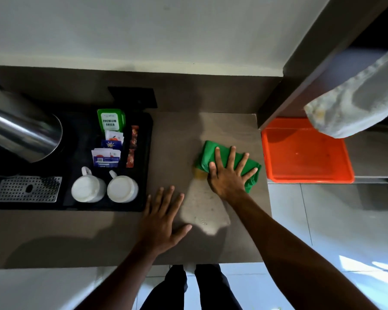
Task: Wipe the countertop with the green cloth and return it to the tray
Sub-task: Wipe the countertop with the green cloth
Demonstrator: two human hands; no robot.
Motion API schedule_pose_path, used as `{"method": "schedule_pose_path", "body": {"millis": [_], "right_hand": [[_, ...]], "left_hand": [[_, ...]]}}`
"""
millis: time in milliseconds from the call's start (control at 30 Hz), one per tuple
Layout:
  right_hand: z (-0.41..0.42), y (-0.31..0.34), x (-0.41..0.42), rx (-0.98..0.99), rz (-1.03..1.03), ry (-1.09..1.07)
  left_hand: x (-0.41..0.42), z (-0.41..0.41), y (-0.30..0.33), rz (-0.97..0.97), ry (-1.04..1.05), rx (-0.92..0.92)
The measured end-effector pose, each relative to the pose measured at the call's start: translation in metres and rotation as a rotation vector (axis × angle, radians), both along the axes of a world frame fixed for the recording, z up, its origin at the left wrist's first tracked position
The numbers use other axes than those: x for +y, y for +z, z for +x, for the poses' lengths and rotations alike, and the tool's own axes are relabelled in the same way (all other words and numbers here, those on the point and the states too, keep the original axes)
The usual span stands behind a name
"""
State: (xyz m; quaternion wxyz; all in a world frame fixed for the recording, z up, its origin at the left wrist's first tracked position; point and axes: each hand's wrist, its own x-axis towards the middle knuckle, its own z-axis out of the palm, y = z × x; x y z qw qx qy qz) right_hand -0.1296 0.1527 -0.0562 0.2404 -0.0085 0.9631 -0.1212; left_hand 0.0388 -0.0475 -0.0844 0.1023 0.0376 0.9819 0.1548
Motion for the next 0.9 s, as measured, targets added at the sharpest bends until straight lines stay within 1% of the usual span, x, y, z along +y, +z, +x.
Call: {"method": "schedule_pose_path", "body": {"millis": [133,233,267,333,400,433,467,533,633,700,767,833,900], "right_hand": [[-0.050,-0.009,-0.020,0.071,0.047,0.040],[-0.082,-0.014,-0.048,0.074,0.049,0.099],[-0.081,-0.015,-0.057,0.082,0.059,0.147],[-0.067,-0.016,-0.058,0.099,0.079,0.315],[-0.057,-0.018,-0.033,0.102,0.101,0.471],[-0.060,-0.017,-0.015,0.100,0.111,0.483],[-0.070,-0.016,0.000,0.105,0.121,0.438],[-0.097,-0.016,0.012,0.095,0.128,0.240],[-0.125,-0.020,-0.025,0.115,0.121,-0.035],[-0.122,-0.017,-0.060,0.111,0.105,-0.105],[-0.096,-0.016,-0.083,0.105,0.090,-0.034],[-0.058,-0.018,-0.085,0.148,0.079,0.183],[-0.041,-0.018,-0.049,0.182,0.071,0.385]], "left_hand": [[0.000,0.000,-0.005,0.064,0.019,0.016],[-0.002,0.005,-0.007,0.093,0.036,-0.005],[-0.004,0.012,-0.007,0.094,0.035,-0.010],[-0.008,0.025,-0.005,0.084,0.023,-0.014],[-0.012,0.032,-0.004,0.083,0.007,-0.015],[-0.013,0.032,-0.005,0.088,0.006,-0.014],[-0.013,0.032,-0.006,0.095,0.008,-0.016],[-0.013,0.031,-0.009,0.116,0.014,-0.025],[-0.014,0.032,-0.010,0.133,0.024,-0.029],[-0.015,0.032,-0.007,0.129,0.033,-0.040],[-0.013,0.031,-0.005,0.109,0.040,-0.041],[-0.012,0.031,-0.005,0.103,0.045,-0.019],[-0.014,0.033,-0.009,0.117,0.035,0.023]]}}
